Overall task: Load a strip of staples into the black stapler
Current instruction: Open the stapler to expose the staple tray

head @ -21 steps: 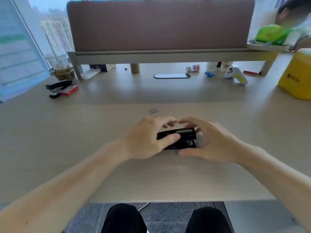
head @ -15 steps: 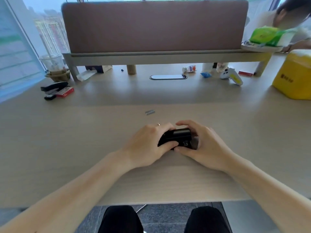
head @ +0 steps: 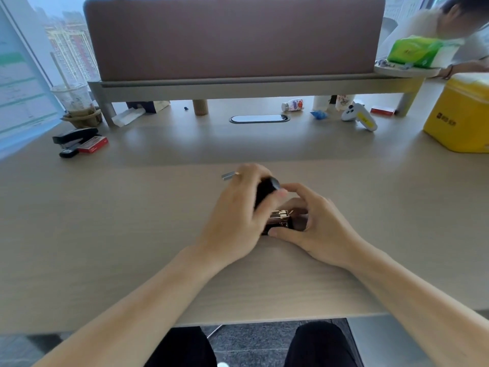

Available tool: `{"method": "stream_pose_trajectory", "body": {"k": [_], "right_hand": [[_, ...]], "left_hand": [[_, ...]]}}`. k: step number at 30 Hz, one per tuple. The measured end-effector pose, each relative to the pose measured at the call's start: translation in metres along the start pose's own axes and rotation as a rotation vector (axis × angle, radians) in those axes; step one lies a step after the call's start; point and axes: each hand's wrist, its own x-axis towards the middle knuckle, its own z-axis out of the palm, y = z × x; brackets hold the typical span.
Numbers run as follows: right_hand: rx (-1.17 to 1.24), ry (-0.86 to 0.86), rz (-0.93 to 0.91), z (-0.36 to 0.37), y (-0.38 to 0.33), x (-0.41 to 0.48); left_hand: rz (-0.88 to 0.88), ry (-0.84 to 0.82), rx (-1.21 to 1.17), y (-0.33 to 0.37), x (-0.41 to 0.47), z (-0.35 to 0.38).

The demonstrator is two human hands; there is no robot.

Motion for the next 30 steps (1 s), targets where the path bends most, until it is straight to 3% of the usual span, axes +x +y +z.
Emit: {"method": "stream_pose_trajectory", "body": {"k": [4, 9, 21, 23, 26, 30], "right_hand": [[0.006, -0.007, 0.015, 0.0, 0.0, 0.0], [-0.019, -0.021, 0.025, 0.001, 0.0, 0.0], [-0.06, -0.011, 0.01, 0.0, -0.003, -0.001], [-0.074, -0.006, -0.002, 0.0, -0.003, -0.002], [-0.093, -0.005, -0.008, 0.0, -0.002, -0.002], [-0.104, -0.005, -0.007, 0.001, -0.001, -0.002]], "left_hand": [[-0.134, 0.12, -0.299, -0.007, -0.008, -0.022], [-0.18, 0.228, -0.447, -0.016, -0.018, -0.039], [-0.338, 0.233, -0.484, -0.053, -0.043, -0.081], [-0.349, 0.211, -0.43, -0.06, -0.046, -0.086], [-0.309, 0.147, -0.169, -0.07, -0.052, -0.095], [0.015, 0.069, 0.308, -0.056, -0.049, -0.105]]}}
